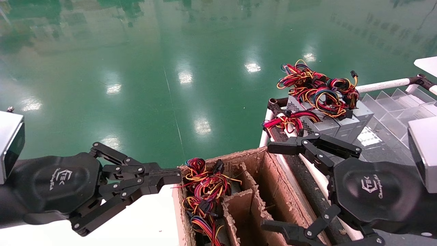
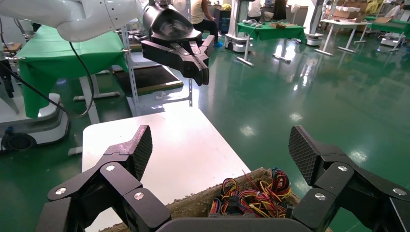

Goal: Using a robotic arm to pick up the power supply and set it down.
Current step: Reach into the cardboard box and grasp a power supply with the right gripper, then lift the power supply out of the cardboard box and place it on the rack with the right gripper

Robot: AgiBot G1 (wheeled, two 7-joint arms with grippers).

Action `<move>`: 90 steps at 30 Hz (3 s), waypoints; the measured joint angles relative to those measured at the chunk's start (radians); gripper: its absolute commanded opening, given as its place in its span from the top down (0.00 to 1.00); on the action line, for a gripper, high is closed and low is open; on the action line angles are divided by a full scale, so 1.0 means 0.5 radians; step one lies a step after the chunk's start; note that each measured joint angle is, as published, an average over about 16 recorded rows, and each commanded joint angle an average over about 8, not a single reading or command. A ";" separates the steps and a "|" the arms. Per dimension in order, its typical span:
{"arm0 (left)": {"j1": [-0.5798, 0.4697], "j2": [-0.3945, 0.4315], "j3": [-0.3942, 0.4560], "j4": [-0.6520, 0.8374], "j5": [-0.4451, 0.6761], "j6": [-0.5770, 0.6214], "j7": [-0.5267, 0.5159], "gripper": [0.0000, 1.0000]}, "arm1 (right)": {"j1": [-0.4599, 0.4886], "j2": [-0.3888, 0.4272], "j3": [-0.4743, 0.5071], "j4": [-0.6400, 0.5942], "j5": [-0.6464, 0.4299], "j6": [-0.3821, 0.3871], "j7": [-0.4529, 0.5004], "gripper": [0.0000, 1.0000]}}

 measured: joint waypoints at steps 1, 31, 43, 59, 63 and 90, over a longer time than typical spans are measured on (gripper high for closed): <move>0.000 0.000 0.000 0.000 0.000 0.000 0.000 0.52 | -0.001 0.001 0.000 -0.001 -0.002 0.002 -0.001 0.00; -0.001 0.000 0.002 0.001 -0.001 0.000 0.001 0.00 | 0.163 -0.447 -0.511 -0.423 -0.646 0.036 0.297 0.01; -0.001 -0.001 0.003 0.001 -0.001 0.000 0.001 0.00 | 0.253 -0.656 -0.654 -0.573 -0.863 0.029 0.217 1.00; -0.002 -0.001 0.003 0.001 -0.002 0.000 0.002 0.00 | 0.343 -0.818 -0.734 -0.733 -1.017 0.072 0.116 1.00; -0.002 -0.001 0.004 0.001 -0.002 -0.001 0.002 0.00 | 0.357 -0.842 -0.743 -0.766 -1.036 0.077 0.088 1.00; -0.002 -0.002 0.005 0.001 -0.003 -0.001 0.003 0.00 | 0.325 -0.810 -0.694 -0.738 -0.975 0.083 -0.008 1.00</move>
